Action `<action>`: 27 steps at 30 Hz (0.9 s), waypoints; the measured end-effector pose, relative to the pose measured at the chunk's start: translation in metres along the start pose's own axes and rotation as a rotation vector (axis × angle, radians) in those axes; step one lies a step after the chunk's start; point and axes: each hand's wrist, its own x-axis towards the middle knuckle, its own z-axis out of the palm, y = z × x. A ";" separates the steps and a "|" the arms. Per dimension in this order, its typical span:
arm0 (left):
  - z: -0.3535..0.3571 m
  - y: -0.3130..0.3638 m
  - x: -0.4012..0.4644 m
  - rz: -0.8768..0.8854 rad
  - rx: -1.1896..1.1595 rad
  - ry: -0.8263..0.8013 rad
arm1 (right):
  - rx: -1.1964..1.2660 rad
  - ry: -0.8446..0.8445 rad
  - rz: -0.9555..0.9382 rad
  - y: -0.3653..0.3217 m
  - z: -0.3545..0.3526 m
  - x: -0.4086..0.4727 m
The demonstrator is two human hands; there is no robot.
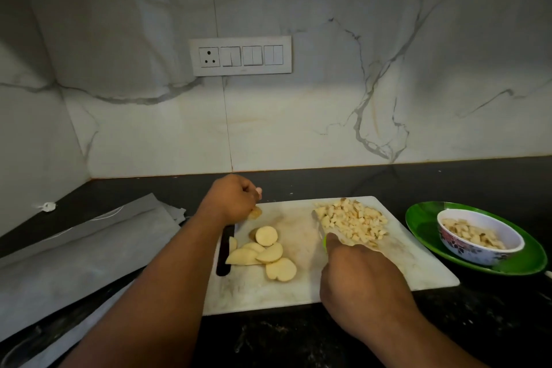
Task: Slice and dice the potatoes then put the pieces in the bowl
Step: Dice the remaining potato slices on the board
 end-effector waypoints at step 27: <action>0.040 0.033 -0.018 0.120 0.096 -0.135 | 0.085 0.006 -0.069 0.008 0.003 0.009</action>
